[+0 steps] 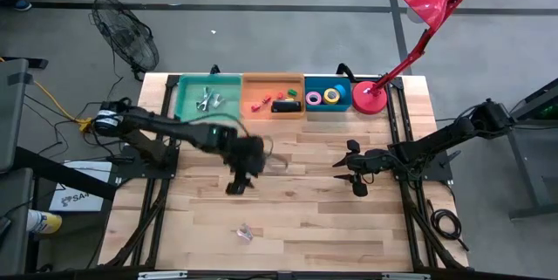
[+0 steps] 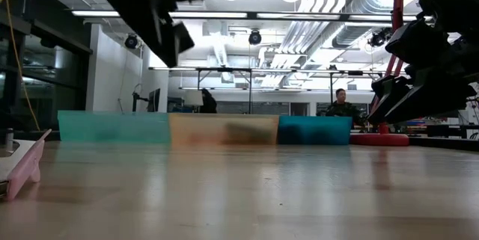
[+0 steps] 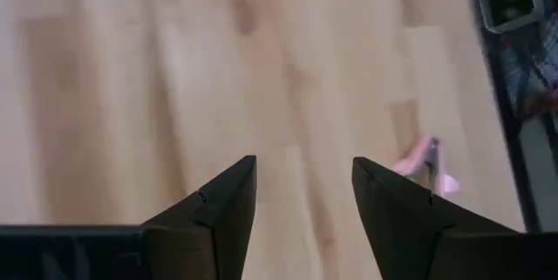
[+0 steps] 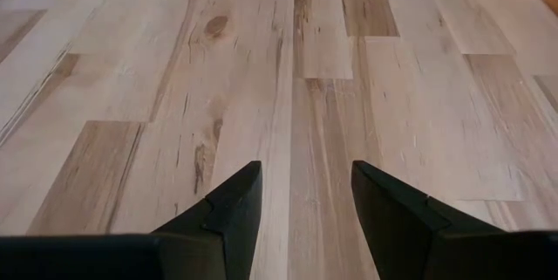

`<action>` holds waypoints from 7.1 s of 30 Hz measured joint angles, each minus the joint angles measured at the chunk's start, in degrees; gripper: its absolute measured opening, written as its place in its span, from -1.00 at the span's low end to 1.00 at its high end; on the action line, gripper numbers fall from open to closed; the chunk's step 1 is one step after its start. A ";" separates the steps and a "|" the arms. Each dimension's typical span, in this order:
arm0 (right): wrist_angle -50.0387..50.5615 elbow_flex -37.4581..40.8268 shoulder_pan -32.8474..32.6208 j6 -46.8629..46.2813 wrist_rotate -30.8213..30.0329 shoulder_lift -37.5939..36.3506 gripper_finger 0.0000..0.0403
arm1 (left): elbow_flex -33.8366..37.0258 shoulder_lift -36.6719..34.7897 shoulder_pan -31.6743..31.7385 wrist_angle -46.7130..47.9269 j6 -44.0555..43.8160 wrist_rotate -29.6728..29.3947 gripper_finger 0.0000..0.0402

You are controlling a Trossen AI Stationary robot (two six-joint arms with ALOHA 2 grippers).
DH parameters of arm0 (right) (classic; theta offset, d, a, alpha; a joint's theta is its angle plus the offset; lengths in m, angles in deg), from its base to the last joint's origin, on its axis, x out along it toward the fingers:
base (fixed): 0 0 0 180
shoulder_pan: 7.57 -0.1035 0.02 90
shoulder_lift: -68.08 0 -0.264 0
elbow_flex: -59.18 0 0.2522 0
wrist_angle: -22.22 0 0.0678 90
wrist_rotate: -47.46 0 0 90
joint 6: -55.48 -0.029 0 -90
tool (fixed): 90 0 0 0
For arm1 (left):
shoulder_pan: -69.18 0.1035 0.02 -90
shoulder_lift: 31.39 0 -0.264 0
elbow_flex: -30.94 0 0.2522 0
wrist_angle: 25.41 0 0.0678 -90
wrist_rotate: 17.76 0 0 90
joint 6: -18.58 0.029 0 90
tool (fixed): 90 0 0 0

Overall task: Pick and place Stapler, Stapler remover, tape
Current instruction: Put the pink staple remover into the green bin, then return to Home Position

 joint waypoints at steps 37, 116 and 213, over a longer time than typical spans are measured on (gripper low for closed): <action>0.40 0.02 0.01 -0.59 2.09 1.02 -0.16 | -31.17 28.43 -26.90 11.68 -1.91 -14.61 0.06; 2.01 0.17 -5.53 -7.67 1.64 3.36 -0.16 | -34.34 31.71 -17.26 53.79 -28.33 -56.01 -0.59; -8.82 5.90 -14.71 -3.10 -11.11 -30.24 -0.16 | 59.91 -55.56 4.48 -59.66 -1.91 -14.75 0.03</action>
